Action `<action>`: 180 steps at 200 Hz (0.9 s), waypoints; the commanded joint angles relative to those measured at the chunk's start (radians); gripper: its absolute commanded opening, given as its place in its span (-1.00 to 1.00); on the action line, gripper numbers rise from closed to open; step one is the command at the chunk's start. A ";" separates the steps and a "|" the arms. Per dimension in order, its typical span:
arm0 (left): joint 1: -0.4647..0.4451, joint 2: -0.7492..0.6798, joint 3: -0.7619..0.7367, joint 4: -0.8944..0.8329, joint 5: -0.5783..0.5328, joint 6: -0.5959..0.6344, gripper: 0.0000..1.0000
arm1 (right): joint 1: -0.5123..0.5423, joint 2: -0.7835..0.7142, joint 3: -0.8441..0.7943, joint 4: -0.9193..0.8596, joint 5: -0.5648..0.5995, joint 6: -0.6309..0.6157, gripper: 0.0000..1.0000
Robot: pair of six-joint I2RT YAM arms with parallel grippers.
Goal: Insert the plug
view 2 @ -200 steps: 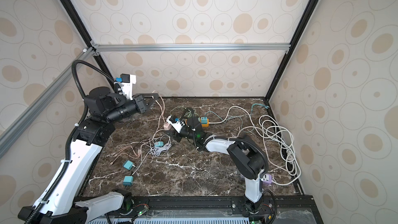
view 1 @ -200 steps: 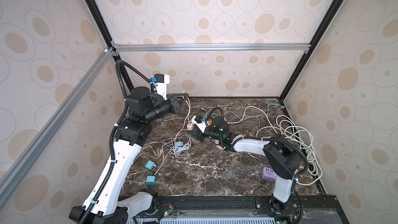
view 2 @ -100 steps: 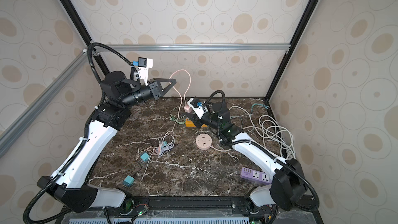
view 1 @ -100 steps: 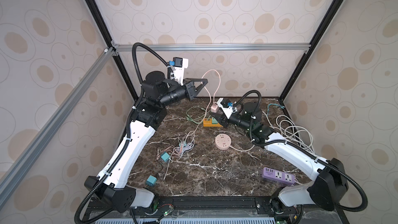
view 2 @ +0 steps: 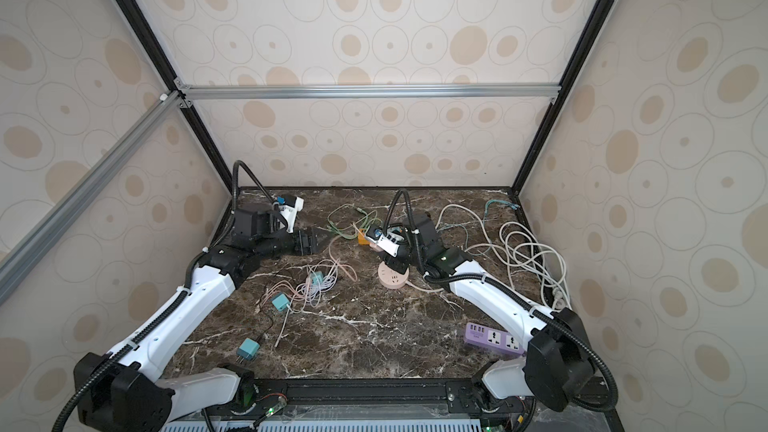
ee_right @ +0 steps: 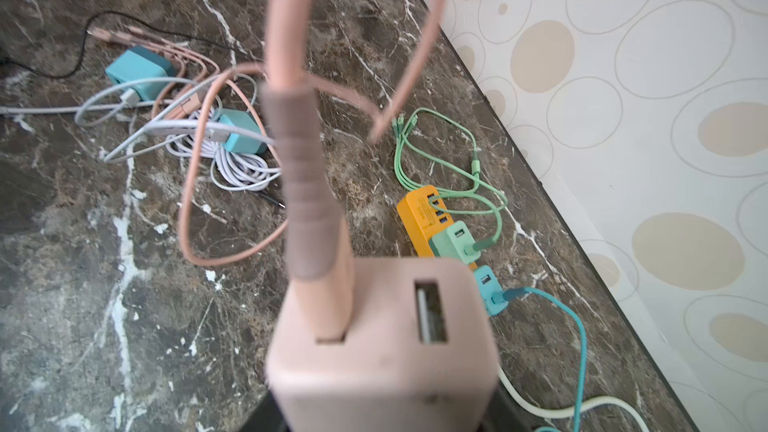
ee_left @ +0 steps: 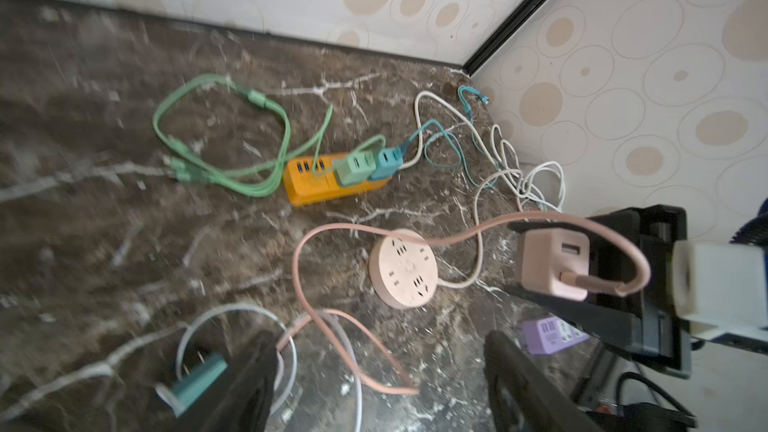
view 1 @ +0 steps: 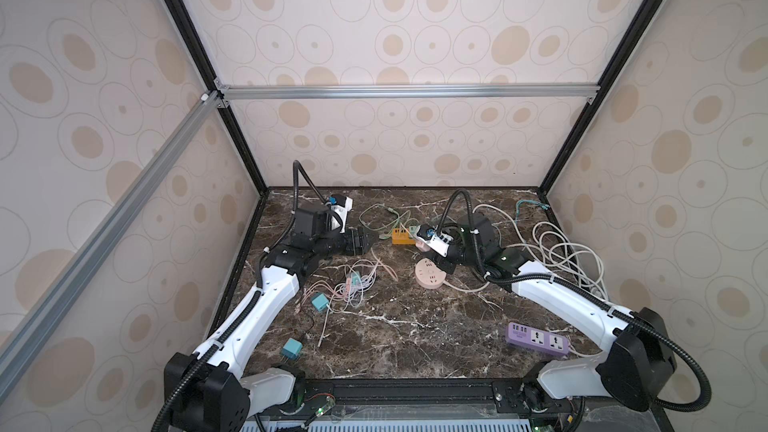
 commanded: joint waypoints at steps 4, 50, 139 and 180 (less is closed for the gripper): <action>-0.002 -0.093 -0.034 0.079 0.109 0.022 0.81 | -0.002 -0.040 -0.012 -0.040 0.036 -0.105 -0.40; -0.057 -0.054 -0.019 0.121 0.208 0.031 0.86 | 0.014 -0.082 -0.026 -0.010 0.019 -0.229 -0.38; -0.128 0.067 -0.004 -0.030 -0.133 0.093 0.80 | 0.035 -0.135 -0.105 0.153 0.089 -0.269 -0.36; -0.240 0.007 -0.096 -0.029 -0.270 0.020 0.78 | 0.034 -0.127 -0.117 0.179 0.113 -0.260 -0.35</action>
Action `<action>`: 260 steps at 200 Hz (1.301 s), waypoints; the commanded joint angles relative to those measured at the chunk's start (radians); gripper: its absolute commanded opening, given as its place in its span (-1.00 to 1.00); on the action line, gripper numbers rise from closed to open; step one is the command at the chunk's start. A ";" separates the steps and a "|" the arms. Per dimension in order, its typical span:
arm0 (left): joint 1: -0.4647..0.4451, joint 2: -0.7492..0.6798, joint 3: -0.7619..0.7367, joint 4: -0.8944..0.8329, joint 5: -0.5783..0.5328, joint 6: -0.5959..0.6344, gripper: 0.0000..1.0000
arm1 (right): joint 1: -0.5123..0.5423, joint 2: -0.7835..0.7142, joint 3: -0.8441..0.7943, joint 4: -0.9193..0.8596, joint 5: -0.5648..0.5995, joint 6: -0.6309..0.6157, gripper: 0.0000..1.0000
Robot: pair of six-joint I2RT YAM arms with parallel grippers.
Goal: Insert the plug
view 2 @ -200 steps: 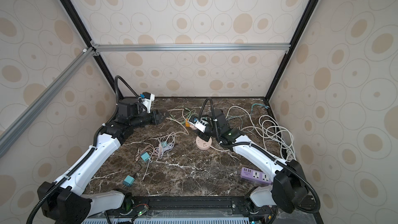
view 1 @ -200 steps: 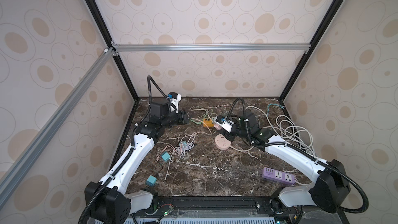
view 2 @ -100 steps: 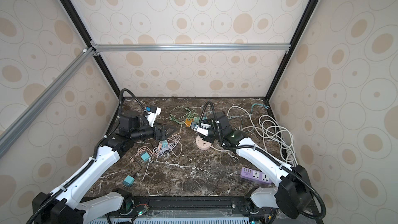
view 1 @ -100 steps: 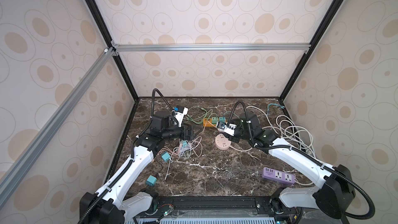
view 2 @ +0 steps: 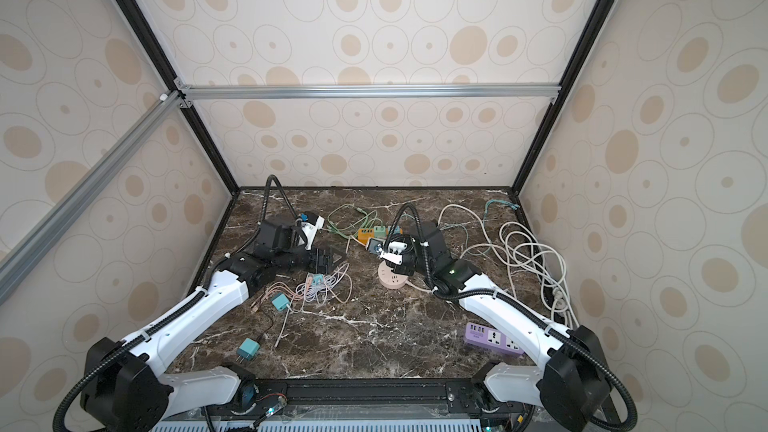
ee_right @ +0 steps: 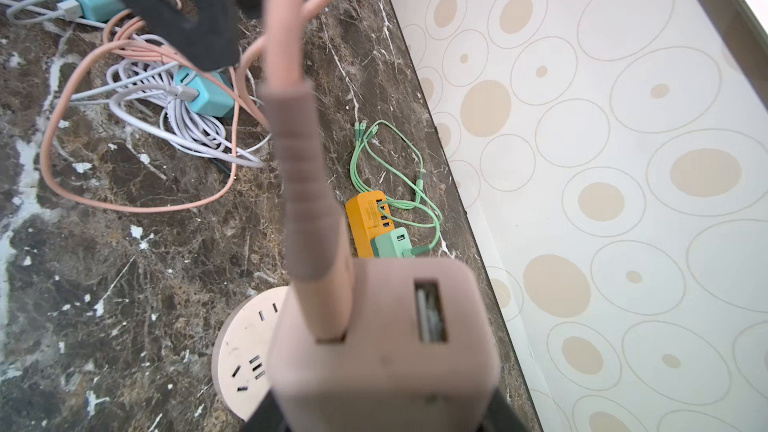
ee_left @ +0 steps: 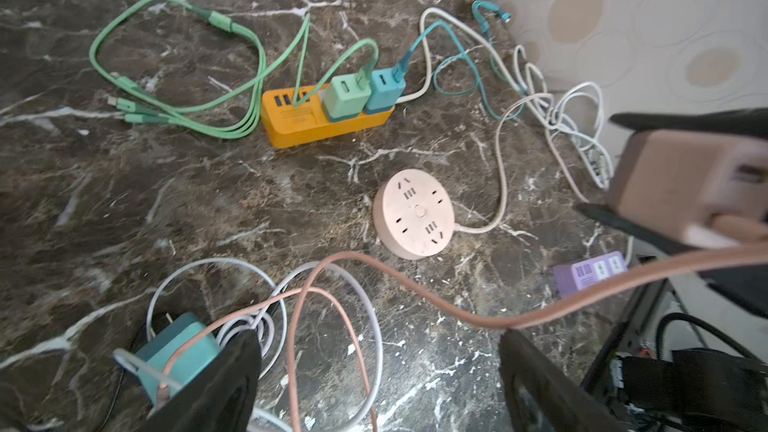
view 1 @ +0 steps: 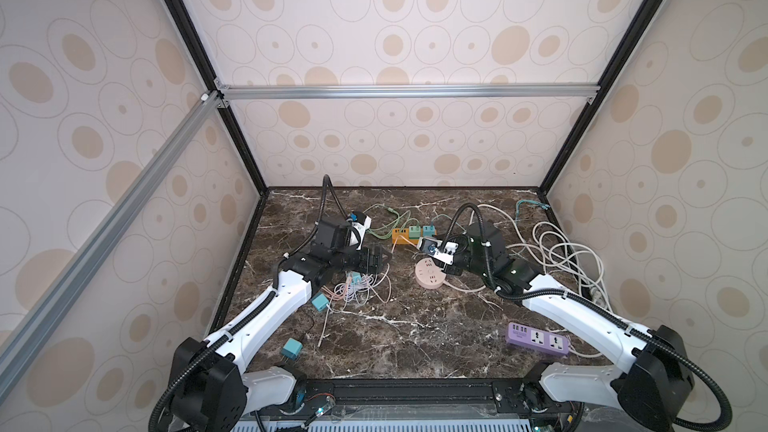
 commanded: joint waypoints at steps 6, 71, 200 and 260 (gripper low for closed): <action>-0.078 -0.067 -0.063 -0.021 -0.125 -0.033 0.78 | 0.004 -0.012 -0.012 0.059 0.025 -0.013 -0.35; -0.186 -0.170 -0.160 0.039 -0.207 -0.128 0.80 | 0.005 -0.016 -0.038 0.099 0.019 0.003 -0.35; -0.182 0.021 0.113 0.264 0.015 -0.077 0.82 | 0.059 -0.035 -0.023 0.092 -0.062 -0.029 -0.33; -0.183 0.069 0.148 0.268 0.083 -0.072 0.44 | 0.094 -0.004 0.007 0.082 0.006 -0.047 -0.33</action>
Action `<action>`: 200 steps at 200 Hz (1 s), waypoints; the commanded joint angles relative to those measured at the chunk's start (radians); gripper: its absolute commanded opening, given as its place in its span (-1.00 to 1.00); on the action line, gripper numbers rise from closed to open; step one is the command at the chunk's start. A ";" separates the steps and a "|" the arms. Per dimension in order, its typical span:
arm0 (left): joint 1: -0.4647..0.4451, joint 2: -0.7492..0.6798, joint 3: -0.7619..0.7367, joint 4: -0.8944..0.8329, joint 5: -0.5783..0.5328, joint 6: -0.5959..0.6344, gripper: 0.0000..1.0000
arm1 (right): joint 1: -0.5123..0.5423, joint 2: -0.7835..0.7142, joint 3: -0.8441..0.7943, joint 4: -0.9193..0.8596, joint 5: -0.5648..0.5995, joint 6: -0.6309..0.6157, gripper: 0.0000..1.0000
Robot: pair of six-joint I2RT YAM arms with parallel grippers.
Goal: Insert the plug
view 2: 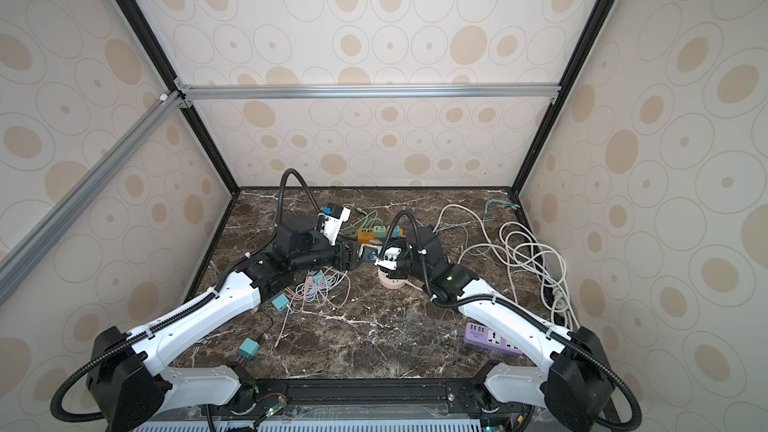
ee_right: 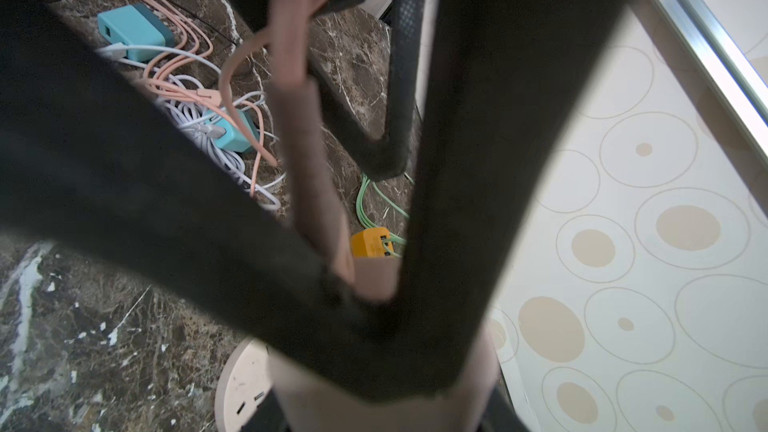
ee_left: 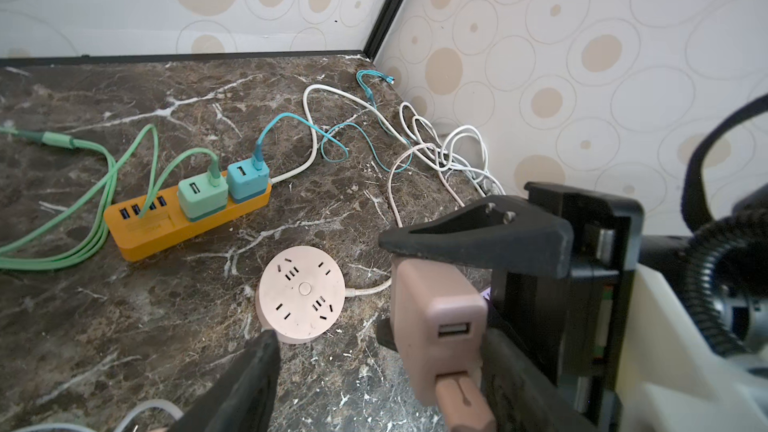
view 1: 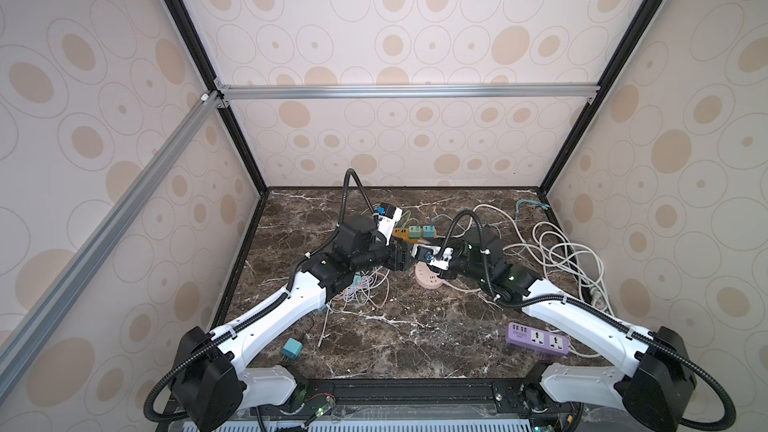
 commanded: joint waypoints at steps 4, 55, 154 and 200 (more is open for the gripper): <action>0.001 0.022 0.052 0.013 0.065 0.022 0.43 | 0.031 0.019 0.039 0.013 0.035 -0.028 -0.33; 0.001 0.053 0.077 -0.071 0.101 0.047 0.30 | 0.047 0.039 0.089 -0.054 0.099 -0.061 -0.33; 0.040 0.088 0.025 0.075 0.342 0.014 -0.01 | 0.063 0.053 0.114 -0.045 -0.002 0.027 -0.23; 0.100 0.063 -0.013 0.048 0.447 0.055 0.14 | 0.047 0.039 0.108 -0.078 0.034 0.005 -0.18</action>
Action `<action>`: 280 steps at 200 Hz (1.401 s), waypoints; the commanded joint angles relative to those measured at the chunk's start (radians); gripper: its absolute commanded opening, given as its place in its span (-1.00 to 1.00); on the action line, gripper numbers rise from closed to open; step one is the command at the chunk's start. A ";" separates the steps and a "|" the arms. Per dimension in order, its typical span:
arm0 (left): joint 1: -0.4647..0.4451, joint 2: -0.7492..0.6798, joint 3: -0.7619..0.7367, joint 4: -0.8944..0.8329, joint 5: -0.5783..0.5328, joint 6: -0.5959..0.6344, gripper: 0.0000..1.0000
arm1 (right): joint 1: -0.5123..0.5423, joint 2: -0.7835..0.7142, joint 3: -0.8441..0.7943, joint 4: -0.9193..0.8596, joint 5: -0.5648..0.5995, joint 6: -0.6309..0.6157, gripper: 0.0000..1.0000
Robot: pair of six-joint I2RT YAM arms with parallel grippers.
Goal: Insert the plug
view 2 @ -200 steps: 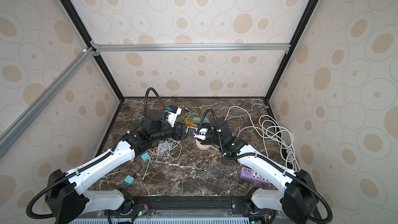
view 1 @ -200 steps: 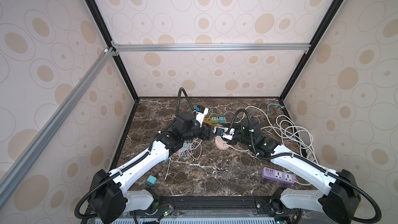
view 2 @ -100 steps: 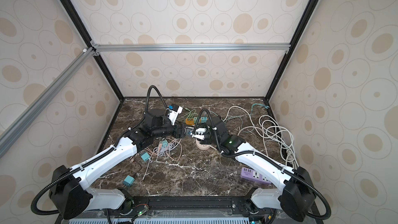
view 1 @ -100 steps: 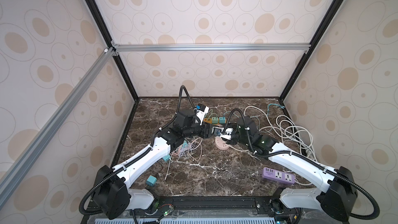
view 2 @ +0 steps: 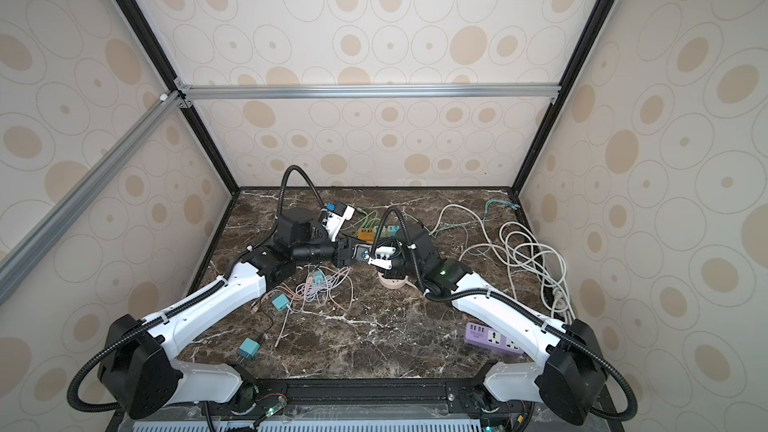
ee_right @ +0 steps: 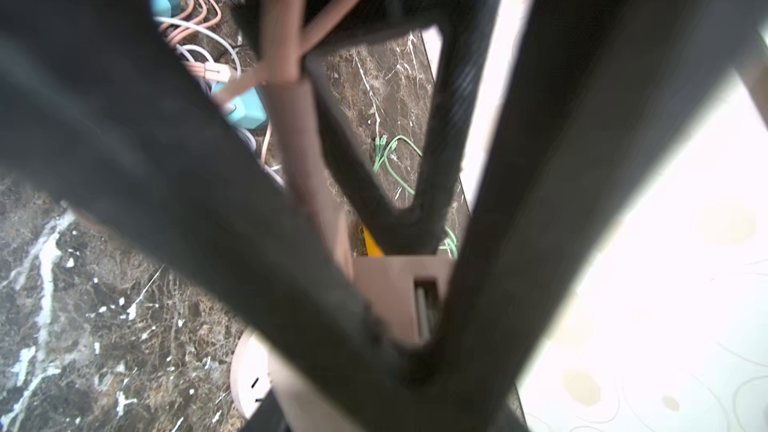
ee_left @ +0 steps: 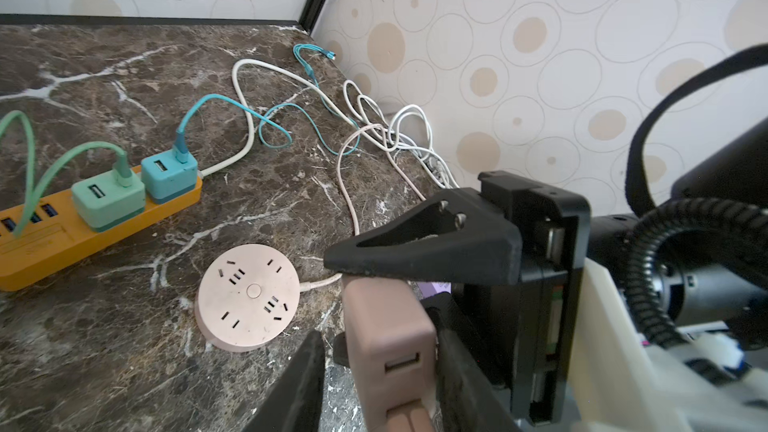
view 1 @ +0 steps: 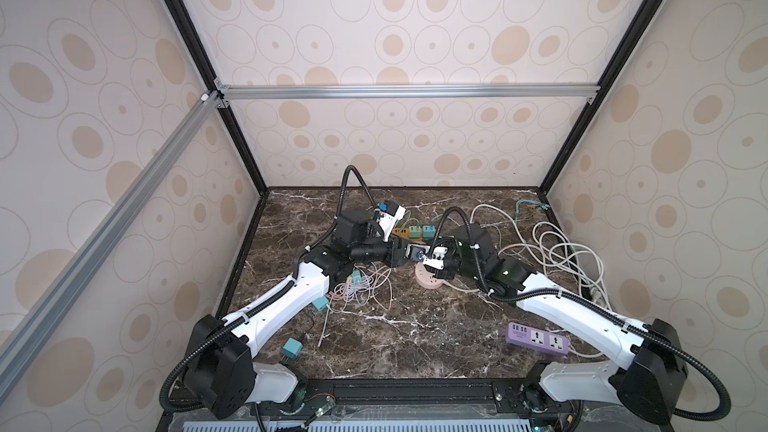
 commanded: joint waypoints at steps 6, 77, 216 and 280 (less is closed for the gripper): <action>0.009 -0.006 -0.015 -0.010 0.124 0.052 0.22 | 0.011 -0.009 0.025 0.042 -0.033 0.006 -0.17; 0.011 0.052 0.019 0.003 0.064 0.054 -0.22 | 0.021 0.061 0.073 0.024 -0.065 0.001 -0.17; 0.197 -0.152 0.180 -0.109 -0.132 -0.076 -1.00 | -0.132 0.020 -0.195 0.449 -0.399 0.790 0.99; 0.201 -0.103 0.611 -0.251 -0.126 -0.061 -1.00 | 0.006 0.335 -0.242 0.836 -0.312 0.953 0.99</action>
